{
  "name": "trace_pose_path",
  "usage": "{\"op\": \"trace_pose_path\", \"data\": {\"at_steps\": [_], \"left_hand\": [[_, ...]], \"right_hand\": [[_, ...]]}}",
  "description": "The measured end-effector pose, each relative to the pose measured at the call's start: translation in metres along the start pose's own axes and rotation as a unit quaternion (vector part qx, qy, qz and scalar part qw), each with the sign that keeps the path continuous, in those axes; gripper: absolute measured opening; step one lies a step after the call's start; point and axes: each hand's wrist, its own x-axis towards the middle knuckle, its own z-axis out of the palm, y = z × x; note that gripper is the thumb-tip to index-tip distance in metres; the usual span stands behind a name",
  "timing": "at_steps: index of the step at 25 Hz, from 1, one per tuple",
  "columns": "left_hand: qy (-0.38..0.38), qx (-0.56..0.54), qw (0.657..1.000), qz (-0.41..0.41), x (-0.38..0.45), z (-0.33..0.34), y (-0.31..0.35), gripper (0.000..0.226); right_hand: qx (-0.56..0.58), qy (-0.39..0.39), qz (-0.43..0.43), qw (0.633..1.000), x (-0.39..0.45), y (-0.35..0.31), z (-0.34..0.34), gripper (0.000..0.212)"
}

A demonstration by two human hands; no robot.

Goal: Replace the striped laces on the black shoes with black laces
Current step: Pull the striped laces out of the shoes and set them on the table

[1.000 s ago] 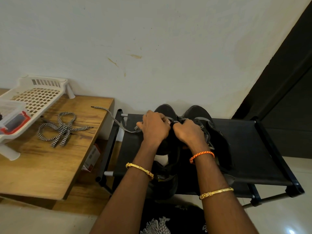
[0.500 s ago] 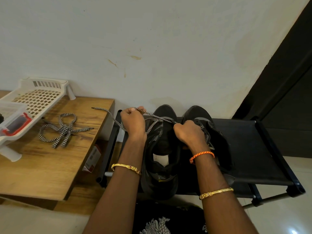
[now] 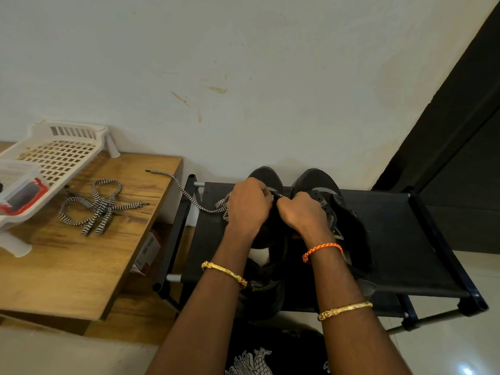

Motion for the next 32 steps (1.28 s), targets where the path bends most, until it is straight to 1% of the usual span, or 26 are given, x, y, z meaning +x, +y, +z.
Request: {"op": "trace_pose_path", "data": {"at_steps": [3,5,7,8,9,11,12,13,14,16,17,18,19,20,21,22,24,25,26,27,28,31,32], "left_hand": [[0.023,-0.036,0.999,-0.018,-0.001,0.002,-0.001,0.011],[0.062,-0.1,0.992,-0.047,0.002,0.0,-0.006,0.007],[0.113,-0.191,0.971,-0.09,0.006,-0.001,-0.008,0.007],[0.122,-0.263,0.948,-0.129,0.008,0.0,-0.008,0.006],[0.119,-0.359,0.909,-0.174,0.009,0.001,-0.007,0.005],[0.115,-0.543,0.795,-0.246,0.013,-0.007,-0.005,0.01],[0.135,-0.585,0.754,-0.265,0.016,-0.012,-0.009,0.012],[0.154,-0.586,0.746,-0.275,0.019,-0.018,-0.014,0.014],[0.166,-0.557,0.764,-0.28,0.02,-0.022,-0.019,0.014],[0.175,-0.465,0.825,-0.268,0.015,-0.031,-0.022,0.01],[0.164,-0.423,0.855,-0.252,0.01,-0.034,-0.02,0.013],[0.14,-0.361,0.891,-0.237,0.006,-0.033,-0.02,0.032],[0.092,-0.277,0.929,-0.227,0.002,-0.031,-0.019,0.056],[0.037,-0.201,0.954,-0.219,-0.001,-0.03,-0.019,0.075],[-0.019,-0.155,0.966,-0.206,-0.005,-0.03,-0.018,0.086],[-0.073,-0.143,0.968,-0.191,-0.009,-0.031,-0.016,0.089],[-0.16,-0.152,0.96,-0.17,-0.019,-0.03,-0.014,0.086],[-0.185,-0.128,0.961,-0.162,-0.025,-0.028,-0.014,0.08],[-0.185,-0.091,0.966,-0.155,-0.031,-0.024,-0.015,0.072],[-0.167,-0.06,0.973,-0.149,-0.034,-0.022,-0.015,0.065],[-0.139,-0.044,0.979,-0.146,-0.036,-0.02,-0.016,0.063],[-0.043,-0.057,0.991,-0.116,-0.038,-0.017,-0.018,0.071],[-0.019,-0.061,0.993,-0.095,-0.038,-0.017,-0.019,0.068]], "right_hand": [[0.002,0.002,0.007,1.0,0.0,0.0,-0.001,0.029],[0.003,-0.001,0.013,1.0,-0.001,0.0,-0.002,0.031],[0.002,-0.003,0.013,1.0,-0.001,0.0,-0.002,0.032],[0.003,-0.004,0.013,1.0,-0.001,0.0,-0.003,0.031],[0.002,-0.005,0.012,1.0,-0.002,0.0,-0.003,0.028],[0.005,-0.002,0.01,1.0,-0.002,0.0,-0.004,0.02],[0.009,-0.001,0.009,1.0,-0.002,0.001,-0.005,0.017],[0.014,0.001,0.007,1.0,-0.002,0.002,-0.005,0.016],[0.018,0.003,0.005,1.0,-0.002,0.003,-0.005,0.016],[0.02,0.006,-0.001,1.0,0.0,0.003,-0.004,0.016],[0.017,0.005,-0.004,1.0,0.0,0.003,-0.003,0.016],[0.013,0.002,-0.007,1.0,0.001,0.003,-0.002,0.016],[0.01,-0.003,-0.011,1.0,0.001,0.004,-0.002,0.016],[0.014,-0.006,-0.019,1.0,0.002,0.004,-0.002,0.017],[0.028,-0.002,-0.036,0.999,0.002,0.004,-0.001,0.018],[0.049,0.008,-0.063,0.997,0.003,0.003,-0.001,0.02],[0.082,0.031,-0.131,0.988,0.004,-0.002,-0.002,0.019],[0.08,0.036,-0.156,0.984,0.006,-0.006,-0.002,0.019],[0.065,0.036,-0.175,0.982,0.009,-0.01,-0.001,0.021],[0.039,0.035,-0.189,0.981,0.012,-0.014,0.001,0.024],[0.002,0.034,-0.198,0.98,0.015,-0.017,0.003,0.027],[-0.091,0.051,-0.215,0.971,0.019,-0.022,0.009,0.025],[-0.106,0.063,-0.223,0.967,0.019,-0.023,0.011,0.023]]}}
